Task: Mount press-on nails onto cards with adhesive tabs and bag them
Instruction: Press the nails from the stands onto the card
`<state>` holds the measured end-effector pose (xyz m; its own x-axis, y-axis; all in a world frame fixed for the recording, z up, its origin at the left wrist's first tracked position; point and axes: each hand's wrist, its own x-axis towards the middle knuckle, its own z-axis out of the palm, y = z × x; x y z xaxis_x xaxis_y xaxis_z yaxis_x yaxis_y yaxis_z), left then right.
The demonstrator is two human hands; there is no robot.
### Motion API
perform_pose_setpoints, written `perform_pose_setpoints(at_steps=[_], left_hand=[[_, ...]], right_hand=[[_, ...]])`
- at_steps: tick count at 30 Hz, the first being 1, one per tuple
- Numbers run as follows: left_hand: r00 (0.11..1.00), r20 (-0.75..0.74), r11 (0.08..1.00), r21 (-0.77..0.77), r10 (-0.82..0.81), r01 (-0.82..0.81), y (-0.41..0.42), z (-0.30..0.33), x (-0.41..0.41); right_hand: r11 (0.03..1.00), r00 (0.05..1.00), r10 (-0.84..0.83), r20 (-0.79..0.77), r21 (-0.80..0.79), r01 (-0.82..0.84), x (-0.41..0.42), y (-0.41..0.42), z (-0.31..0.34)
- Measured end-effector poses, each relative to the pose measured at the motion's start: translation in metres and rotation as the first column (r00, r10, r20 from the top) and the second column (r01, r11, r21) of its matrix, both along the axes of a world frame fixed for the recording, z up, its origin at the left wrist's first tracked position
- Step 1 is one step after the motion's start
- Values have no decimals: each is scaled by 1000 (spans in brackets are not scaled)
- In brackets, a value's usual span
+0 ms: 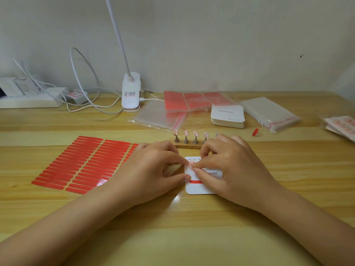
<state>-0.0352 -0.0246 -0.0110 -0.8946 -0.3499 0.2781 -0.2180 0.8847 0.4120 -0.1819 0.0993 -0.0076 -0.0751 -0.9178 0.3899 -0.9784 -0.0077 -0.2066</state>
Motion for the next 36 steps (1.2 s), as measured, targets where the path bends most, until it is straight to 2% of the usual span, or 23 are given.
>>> perform_pose_setpoints(at_steps=[3, 7, 10, 11, 13, 15, 17, 19, 23, 31, 36], left_hand=[[998, 64, 1000, 7, -4, 4, 0, 6, -4], [987, 161, 1000, -13, -21, 24, -3, 14, -9], [997, 78, 999, 38, -11, 8, -7, 17, -8], [1000, 14, 998, 68, 13, -14, -10, 17, -7], [992, -101, 992, 112, 76, -64, -17, 14, -6], [982, -125, 982, 144, 139, -121, -23, 12, -8], [981, -82, 972, 172, 175, -159, -26, 9, -13], [982, -32, 965, 194, 186, -176, -28, 6, -18], [987, 5, 969, 189, 158, -156, -25, 4, -28], [990, -41, 972, 197, 138, -128, -23, 0, -35], [990, -48, 969, 216, 134, -121, -24, 0, -37]], right_hand=[[1000, 993, -16, 121, 20, 13, -3, 0, 0], [994, 972, -58, 229, -81, 78, -14, 2, 3], [977, 950, -160, 269, -91, 191, -25, 7, 15], [972, 937, -213, 278, -37, 232, -29, 10, 21], [937, 915, -335, 225, 179, 299, -40, 16, 32], [852, 913, -404, 64, 390, 349, -46, 21, 37], [795, 909, -413, -56, 466, 390, -45, 22, 36], [797, 908, -413, -65, 456, 395, -44, 20, 32], [823, 915, -403, 30, 449, 348, -49, 18, 29], [877, 915, -372, 155, 382, 292, -62, 16, 22], [893, 917, -357, 177, 353, 280, -66, 15, 19]])
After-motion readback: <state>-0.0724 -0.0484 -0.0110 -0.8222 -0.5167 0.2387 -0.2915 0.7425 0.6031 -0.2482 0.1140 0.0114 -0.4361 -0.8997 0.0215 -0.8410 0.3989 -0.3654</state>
